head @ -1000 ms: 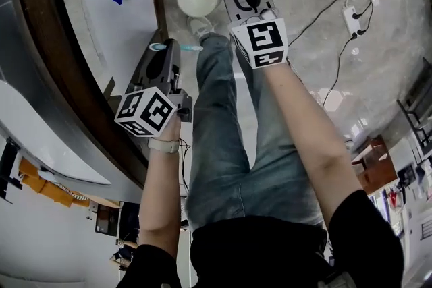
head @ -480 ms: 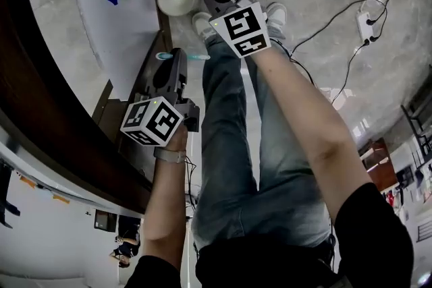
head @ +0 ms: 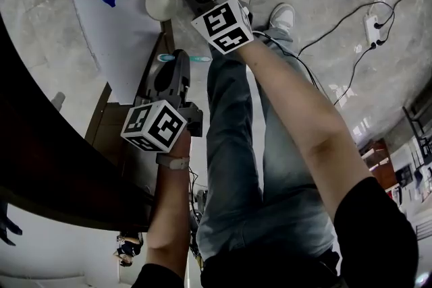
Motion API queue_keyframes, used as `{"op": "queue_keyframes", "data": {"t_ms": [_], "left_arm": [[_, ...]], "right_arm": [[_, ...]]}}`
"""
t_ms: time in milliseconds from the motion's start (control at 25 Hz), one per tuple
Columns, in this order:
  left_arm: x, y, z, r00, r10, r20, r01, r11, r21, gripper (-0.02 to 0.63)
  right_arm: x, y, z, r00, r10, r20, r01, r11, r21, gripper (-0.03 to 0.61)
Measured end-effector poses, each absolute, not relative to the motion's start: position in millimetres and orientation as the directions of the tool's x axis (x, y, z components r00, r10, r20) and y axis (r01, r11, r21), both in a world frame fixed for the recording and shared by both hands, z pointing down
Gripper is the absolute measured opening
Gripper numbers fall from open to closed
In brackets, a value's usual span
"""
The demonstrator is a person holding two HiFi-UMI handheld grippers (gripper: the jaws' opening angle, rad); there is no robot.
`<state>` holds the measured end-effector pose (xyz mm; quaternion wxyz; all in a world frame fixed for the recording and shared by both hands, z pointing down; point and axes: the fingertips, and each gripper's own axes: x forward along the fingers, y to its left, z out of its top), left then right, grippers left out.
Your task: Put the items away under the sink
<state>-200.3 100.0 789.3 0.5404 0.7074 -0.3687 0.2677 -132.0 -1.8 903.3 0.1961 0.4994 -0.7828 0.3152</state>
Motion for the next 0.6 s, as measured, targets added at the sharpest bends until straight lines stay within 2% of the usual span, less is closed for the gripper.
{"op": "queue_keyframes", "data": {"t_ms": [600], "left_arm": [[-208.9,110.3,801.2,0.571,-0.214,0.793,-0.82,-0.114,0.56,0.04]], "right_arm": [[-182.5,-26.9,934.6,-0.471,-0.602,0.644,-0.88,0.373,-0.295,0.057]]}}
